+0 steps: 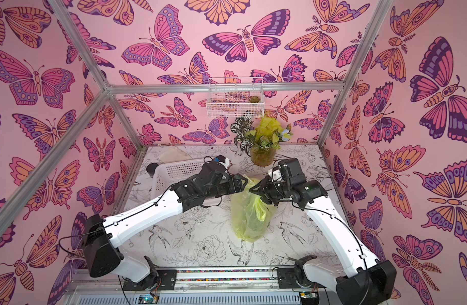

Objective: Place the pineapple into a plastic bag & tie a knot
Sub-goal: Cross the plastic bag at the center of the board.

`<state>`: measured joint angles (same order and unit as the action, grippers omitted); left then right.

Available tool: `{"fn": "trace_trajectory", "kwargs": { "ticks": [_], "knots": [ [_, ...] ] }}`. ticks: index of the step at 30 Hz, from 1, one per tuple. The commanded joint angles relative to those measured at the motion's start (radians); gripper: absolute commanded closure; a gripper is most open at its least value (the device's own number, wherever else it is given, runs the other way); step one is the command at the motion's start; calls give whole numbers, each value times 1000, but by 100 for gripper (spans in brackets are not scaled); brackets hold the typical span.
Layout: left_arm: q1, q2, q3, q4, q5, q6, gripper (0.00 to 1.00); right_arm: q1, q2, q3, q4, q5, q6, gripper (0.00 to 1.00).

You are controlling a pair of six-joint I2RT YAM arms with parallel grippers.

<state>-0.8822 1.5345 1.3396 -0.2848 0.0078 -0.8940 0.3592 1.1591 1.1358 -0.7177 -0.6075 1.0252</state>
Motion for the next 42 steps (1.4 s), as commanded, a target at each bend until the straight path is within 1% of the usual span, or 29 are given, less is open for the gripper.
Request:
{"fn": "trace_trajectory", "kwargs": {
  "ticks": [1,4,8,11,16,21,27,29,31,33,35,40,42],
  "knots": [
    [3,18,25,-66,9,-37,41,9,0,20,-30,10,-28,67],
    [3,10,6,-97,13,-38,63,9,-7,23,-28,9,-20,62],
    [3,-23,-37,-119,24,-3,83,9,-16,21,-11,-1,3,55],
    [3,-38,-50,-114,47,48,89,9,-11,9,3,-15,14,53],
    [-4,-30,-48,-63,131,190,99,13,20,14,-7,-28,0,53],
    [-26,-69,-83,15,144,351,100,12,57,51,-79,-23,-57,52],
    [-57,-85,-83,37,158,528,100,11,101,104,-170,10,-124,52],
    [-70,-89,-86,41,143,565,100,12,117,120,-210,26,-146,55],
    [-73,-94,-92,51,135,576,100,12,125,131,-244,49,-165,58],
    [-77,-103,-102,65,141,588,100,12,128,131,-246,70,-165,62],
    [-84,-114,-116,73,151,603,100,12,132,131,-242,90,-161,70],
    [-93,-150,-169,100,161,606,100,13,127,131,-206,106,-156,86],
    [-93,-161,-189,99,148,595,100,13,107,114,-152,80,-166,92]
  ]
}}
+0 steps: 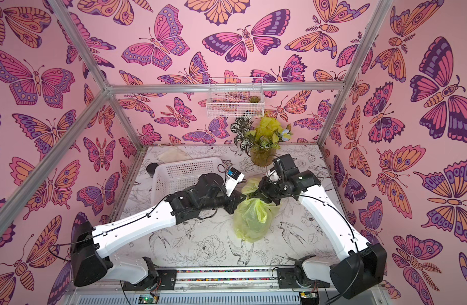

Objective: Place the pineapple into a plastic bag & tie a knot
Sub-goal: Cross the plastic bag at the center of the board.

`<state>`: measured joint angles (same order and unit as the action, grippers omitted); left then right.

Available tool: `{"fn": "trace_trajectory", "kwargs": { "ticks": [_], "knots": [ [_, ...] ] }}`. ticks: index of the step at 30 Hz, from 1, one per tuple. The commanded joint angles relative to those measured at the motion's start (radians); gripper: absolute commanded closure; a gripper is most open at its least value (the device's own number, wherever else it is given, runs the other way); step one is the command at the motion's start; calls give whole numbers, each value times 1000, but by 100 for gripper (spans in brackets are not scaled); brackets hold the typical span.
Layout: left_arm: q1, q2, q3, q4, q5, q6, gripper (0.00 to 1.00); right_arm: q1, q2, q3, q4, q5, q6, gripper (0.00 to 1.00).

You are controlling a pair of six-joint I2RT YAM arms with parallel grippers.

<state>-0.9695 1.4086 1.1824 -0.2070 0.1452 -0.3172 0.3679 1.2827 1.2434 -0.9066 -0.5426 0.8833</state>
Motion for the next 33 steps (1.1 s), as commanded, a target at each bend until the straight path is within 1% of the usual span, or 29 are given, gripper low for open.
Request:
{"fn": "trace_trajectory", "kwargs": {
  "ticks": [1,2,3,5,7,9,12,13,16,18,20,22,26,28,30,33],
  "knots": [
    [-6,-41,-41,23,2,8,100,2,-32,-11,78,-10,-22,95],
    [-6,-44,-49,24,-14,-5,100,0,-51,-34,127,-37,-13,99],
    [-6,-46,-56,26,-27,-19,100,-1,-68,-58,186,-81,0,100],
    [-5,-45,-69,31,-35,-45,100,-11,-100,-113,327,-195,57,100],
    [-4,-42,-86,31,-55,-71,100,-16,-128,-165,502,-310,142,100],
    [3,-43,-110,39,-89,-104,100,-17,-145,-194,605,-366,198,100],
    [19,-47,-154,83,-95,-132,100,-18,-146,-216,713,-468,253,100],
    [24,-44,-165,97,-86,-134,100,-18,-142,-213,719,-492,252,100],
    [29,-36,-191,137,-52,-121,100,-18,-146,-196,686,-502,225,100],
    [29,-20,-206,168,-3,-116,100,-20,-147,-202,743,-522,267,100],
    [29,3,-213,191,37,-117,100,-19,-140,-212,834,-569,323,100],
    [33,19,-228,230,35,-136,100,-19,-136,-209,885,-630,354,100],
    [87,34,-285,352,33,-216,100,-20,-129,-196,879,-728,369,100],
    [114,39,-302,400,51,-236,94,-20,-122,-195,882,-766,384,100],
    [123,39,-314,434,67,-224,89,-20,-121,-199,881,-774,385,98],
    [127,40,-323,446,82,-195,83,-19,-115,-205,886,-780,391,95]
  ]
}}
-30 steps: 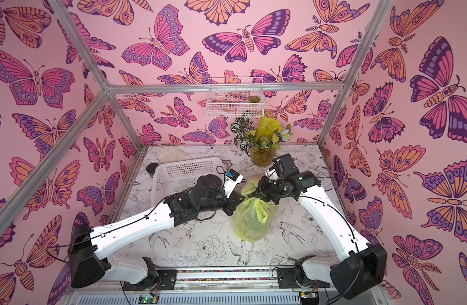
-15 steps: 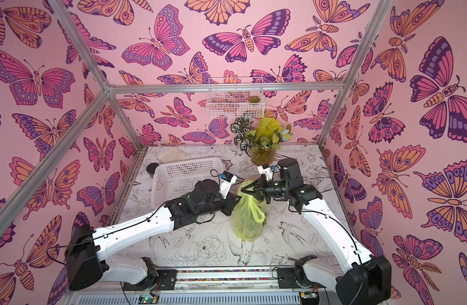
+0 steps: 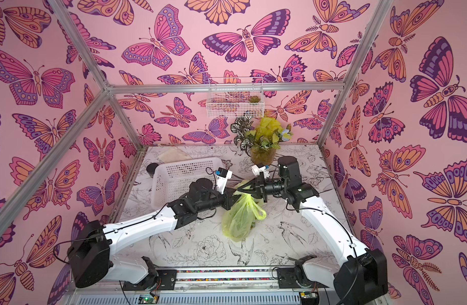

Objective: Place the pineapple into a plastic bag & tie a knot
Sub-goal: Cross the plastic bag at the center of the board.

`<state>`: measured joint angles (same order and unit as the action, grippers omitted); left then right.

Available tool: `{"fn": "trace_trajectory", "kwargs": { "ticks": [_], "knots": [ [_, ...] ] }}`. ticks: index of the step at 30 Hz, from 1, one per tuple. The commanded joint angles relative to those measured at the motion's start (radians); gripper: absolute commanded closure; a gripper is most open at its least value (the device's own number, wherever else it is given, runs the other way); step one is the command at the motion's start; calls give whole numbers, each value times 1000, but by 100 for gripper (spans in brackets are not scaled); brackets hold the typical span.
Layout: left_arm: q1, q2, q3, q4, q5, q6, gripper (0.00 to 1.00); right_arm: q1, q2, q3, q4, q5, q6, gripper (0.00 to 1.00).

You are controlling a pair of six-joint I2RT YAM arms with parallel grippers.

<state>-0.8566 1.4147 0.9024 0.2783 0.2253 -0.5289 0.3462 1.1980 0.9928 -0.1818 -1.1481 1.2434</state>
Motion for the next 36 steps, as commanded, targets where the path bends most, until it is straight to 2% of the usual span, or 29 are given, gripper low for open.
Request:
{"fn": "trace_trajectory", "kwargs": {
  "ticks": [1,4,7,10,13,17,19,21,25,32,36],
  "knots": [
    [14,33,-48,-23,14,26,82,3,-26,44,163,-177,33,93],
    [8,21,-77,24,63,54,75,2,-17,47,112,-174,-10,87],
    [-13,-7,-117,62,79,103,68,3,-1,56,29,-154,-86,86],
    [-35,-49,-169,113,54,156,62,2,16,61,-17,-132,-129,90],
    [-38,-84,-192,113,-1,179,62,2,26,62,-45,-124,-155,95],
    [-41,-184,-227,116,-92,205,66,2,28,64,-99,-120,-193,96],
    [-45,-235,-249,125,-116,227,74,2,27,64,-103,-109,-194,95],
    [-53,-281,-267,133,-99,258,81,2,27,64,-102,-103,-192,95],
    [-67,-336,-283,141,-47,296,89,2,31,66,-108,-96,-195,95],
    [-88,-283,-236,162,54,318,100,3,33,73,-114,-88,-195,95],
    [-90,-256,-235,222,38,310,100,4,28,75,-122,-84,-198,95]
  ]
}}
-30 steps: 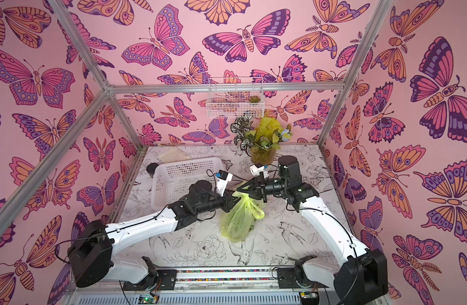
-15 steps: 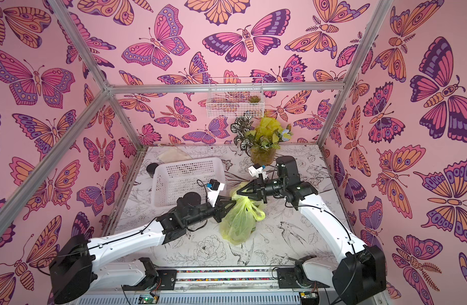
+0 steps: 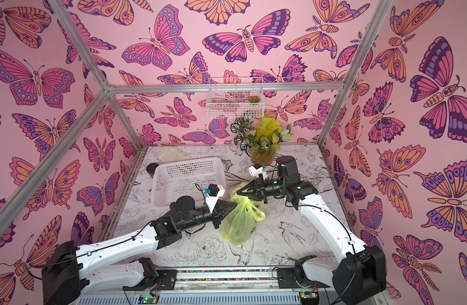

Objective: Place the pineapple into a plastic bag & tie a knot
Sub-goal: Cross the plastic bag at the center of the board.

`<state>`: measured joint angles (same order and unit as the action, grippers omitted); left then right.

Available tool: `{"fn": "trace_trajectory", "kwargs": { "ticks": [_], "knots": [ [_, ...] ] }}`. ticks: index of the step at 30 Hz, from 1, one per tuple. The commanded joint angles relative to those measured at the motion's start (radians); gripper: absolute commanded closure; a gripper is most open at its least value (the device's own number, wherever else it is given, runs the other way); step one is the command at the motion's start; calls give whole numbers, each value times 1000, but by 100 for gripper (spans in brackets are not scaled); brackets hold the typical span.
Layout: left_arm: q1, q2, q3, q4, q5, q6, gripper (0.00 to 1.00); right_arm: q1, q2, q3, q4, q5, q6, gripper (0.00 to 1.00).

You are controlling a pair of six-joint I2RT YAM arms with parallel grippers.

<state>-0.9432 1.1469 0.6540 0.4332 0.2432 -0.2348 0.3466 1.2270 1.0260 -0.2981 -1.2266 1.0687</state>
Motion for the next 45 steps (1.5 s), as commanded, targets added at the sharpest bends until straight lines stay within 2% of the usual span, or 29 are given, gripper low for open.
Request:
{"fn": "trace_trajectory", "kwargs": {
  "ticks": [1,10,16,22,31,38,43,45],
  "knots": [
    [-3,14,13,85,15,15,100,4,-3,40,-10,-5,-25,95],
    [-3,26,12,154,3,-9,100,8,-6,33,-39,2,-50,95],
    [-3,34,9,193,-58,-10,100,21,-2,40,-60,-2,-70,95],
    [-3,39,6,190,-114,6,90,27,-4,51,-64,-8,-64,95],
    [-3,102,51,192,-16,28,77,56,9,66,-30,-7,-36,91],
    [-6,155,58,263,7,26,64,62,6,52,1,5,-14,89],
    [-11,177,59,310,27,6,63,66,13,49,32,19,7,87],
    [-11,180,55,325,17,0,68,66,13,46,35,21,5,87]
  ]
}}
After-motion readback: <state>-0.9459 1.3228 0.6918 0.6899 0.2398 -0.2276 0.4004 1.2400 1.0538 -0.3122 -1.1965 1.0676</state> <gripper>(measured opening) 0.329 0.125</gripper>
